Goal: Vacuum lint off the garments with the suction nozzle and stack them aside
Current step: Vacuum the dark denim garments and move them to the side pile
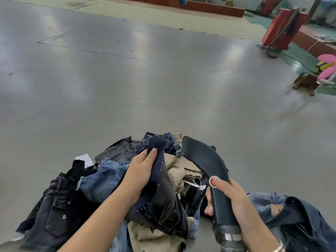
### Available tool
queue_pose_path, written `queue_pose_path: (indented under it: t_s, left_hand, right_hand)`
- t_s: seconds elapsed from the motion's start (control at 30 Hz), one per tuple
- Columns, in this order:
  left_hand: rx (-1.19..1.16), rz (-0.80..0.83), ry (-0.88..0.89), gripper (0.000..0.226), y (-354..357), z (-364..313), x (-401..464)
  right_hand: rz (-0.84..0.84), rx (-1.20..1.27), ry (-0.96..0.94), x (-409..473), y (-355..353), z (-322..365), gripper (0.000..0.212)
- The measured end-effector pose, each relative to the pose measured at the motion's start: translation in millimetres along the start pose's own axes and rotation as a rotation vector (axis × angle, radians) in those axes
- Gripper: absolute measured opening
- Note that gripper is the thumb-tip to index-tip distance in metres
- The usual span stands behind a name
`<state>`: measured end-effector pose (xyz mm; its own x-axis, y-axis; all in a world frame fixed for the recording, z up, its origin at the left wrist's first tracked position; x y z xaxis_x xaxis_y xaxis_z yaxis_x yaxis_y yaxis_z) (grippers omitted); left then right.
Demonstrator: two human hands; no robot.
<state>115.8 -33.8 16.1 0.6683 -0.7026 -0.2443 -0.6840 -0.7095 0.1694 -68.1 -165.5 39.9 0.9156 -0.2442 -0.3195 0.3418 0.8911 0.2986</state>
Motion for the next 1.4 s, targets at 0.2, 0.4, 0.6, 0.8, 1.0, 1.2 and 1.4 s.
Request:
queue_pose_path:
  t_s: [0.2,0.4,0.6,0.8,1.0,1.2,1.4]
  left_hand:
    - [-0.082,-0.085,-0.015,0.023,-13,1,2]
    - [-0.083,0.027,-0.004,0.03,12,4,-2]
    - [0.035,0.174,-0.032,0.026,36,11,-10]
    - [-0.032,0.165,-0.196,0.018,17,19,-6]
    - [-0.256,-0.015,-0.307,0.023,4,37,-8]
    - [-0.093,-0.091,-0.111,0.037,5,23,-7]
    - [-0.09,0.044,-0.103,0.036,28,26,-11]
  right_hand:
    - [0.296,-0.144,0.107,-11,48,-21,0.044]
    - [0.209,-0.068,0.054,1,42,-15,0.027]
    - [-0.079,-0.032,0.0,12,-4,0,0.037]
    - [-0.077,-0.017,-0.009,-3,-16,4,0.036]
    - [0.11,-0.083,0.081,-14,31,-25,0.041]
    - [0.144,-0.161,0.056,-14,51,-32,0.044]
    - [0.012,-0.028,0.054,-4,28,-22,0.037]
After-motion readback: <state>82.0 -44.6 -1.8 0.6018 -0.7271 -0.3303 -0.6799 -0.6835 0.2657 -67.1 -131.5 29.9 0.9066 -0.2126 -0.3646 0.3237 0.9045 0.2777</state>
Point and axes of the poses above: each hand's wrist, its own x-axis towards the middle knuckle, its own y-axis out of the palm, z = x × y, the point moved 10 cm from there along x, towards the middle knuckle, and after that the axes turned 14 degrees about z, right-handed, at the moved point
